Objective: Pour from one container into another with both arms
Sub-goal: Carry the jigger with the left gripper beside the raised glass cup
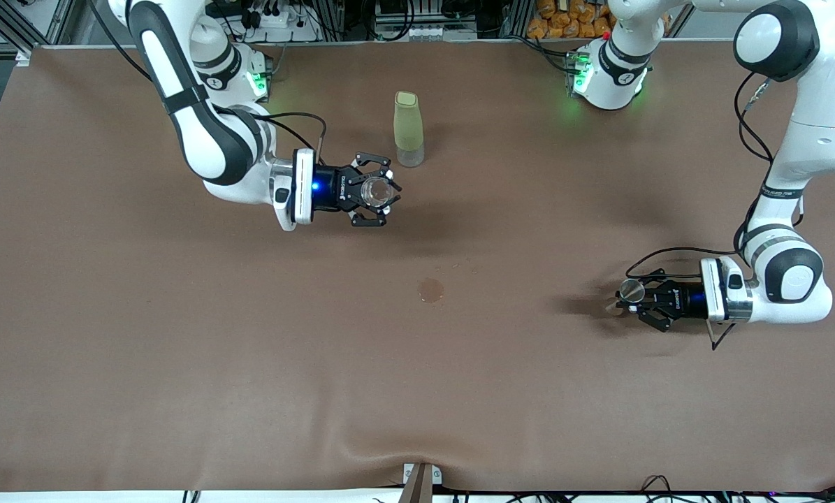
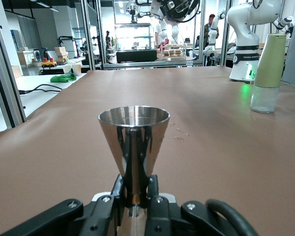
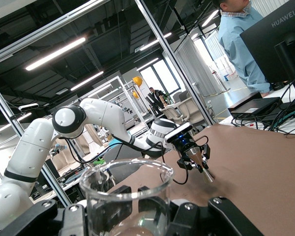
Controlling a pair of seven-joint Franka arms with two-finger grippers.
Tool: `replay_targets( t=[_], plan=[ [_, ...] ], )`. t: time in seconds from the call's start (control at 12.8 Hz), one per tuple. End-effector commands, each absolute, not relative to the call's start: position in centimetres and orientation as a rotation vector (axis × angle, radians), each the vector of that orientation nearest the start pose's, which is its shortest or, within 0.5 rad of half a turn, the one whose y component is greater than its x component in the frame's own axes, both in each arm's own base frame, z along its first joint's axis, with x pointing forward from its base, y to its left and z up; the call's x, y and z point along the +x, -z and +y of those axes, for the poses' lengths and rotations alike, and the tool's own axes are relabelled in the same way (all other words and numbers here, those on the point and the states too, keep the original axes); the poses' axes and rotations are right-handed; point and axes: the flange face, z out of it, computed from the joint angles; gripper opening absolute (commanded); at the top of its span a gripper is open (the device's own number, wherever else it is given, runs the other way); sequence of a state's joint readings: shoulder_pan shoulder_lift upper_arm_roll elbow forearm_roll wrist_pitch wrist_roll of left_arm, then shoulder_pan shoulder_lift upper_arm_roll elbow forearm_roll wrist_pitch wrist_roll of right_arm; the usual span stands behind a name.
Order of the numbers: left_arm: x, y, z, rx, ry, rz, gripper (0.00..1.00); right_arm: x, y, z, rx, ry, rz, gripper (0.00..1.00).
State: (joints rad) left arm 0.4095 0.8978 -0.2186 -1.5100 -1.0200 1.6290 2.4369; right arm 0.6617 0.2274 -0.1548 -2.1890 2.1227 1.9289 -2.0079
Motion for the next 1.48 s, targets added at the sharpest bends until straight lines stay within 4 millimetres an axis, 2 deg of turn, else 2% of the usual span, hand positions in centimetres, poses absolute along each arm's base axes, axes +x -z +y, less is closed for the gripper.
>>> replay_targets(
  t=[0.0, 0.16, 0.47, 0.54, 0.78, 1.01, 1.25, 1.4],
  plan=[
    [65.5, -15.8, 5.3, 1.282, -1.081, -1.476, 0.00, 47.4, -32.4, 34.5, -1.433, 0.949, -0.684, 0.00],
    [65.7, -15.7, 4.6, 1.287, -1.087, -1.474, 0.00, 47.4, -32.5, 34.4, -1.432, 0.950, -0.683, 0.00],
    [66.5, -15.8, 1.6, 1.297, -1.120, -1.452, 0.00, 47.4, -32.3, 34.4, -1.435, 0.950, -0.683, 0.00],
    [66.7, -15.6, 0.2, 1.295, -1.123, -1.454, 0.00, 47.5, -32.3, 34.3, -1.436, 0.951, -0.682, 0.00],
    [67.1, -14.8, -5.8, 1.285, -1.119, -1.447, 0.00, 47.5, -32.3, 34.2, -1.435, 0.952, -0.680, 0.00],
    [66.8, -15.1, -15.1, 1.256, -1.136, -1.406, 0.00, 47.6, -32.3, 34.2, -1.436, 0.953, -0.680, 0.00],
    [66.3, -15.2, -19.7, 1.260, -1.165, -1.394, 0.00, 47.5, -32.2, 34.2, -1.437, 0.951, -0.680, 0.00],
    [65.5, -15.5, -23.6, 1.252, -1.150, -1.405, 0.00, 47.6, -32.2, 34.2, -1.437, 0.952, -0.679, 0.00]
  ],
)
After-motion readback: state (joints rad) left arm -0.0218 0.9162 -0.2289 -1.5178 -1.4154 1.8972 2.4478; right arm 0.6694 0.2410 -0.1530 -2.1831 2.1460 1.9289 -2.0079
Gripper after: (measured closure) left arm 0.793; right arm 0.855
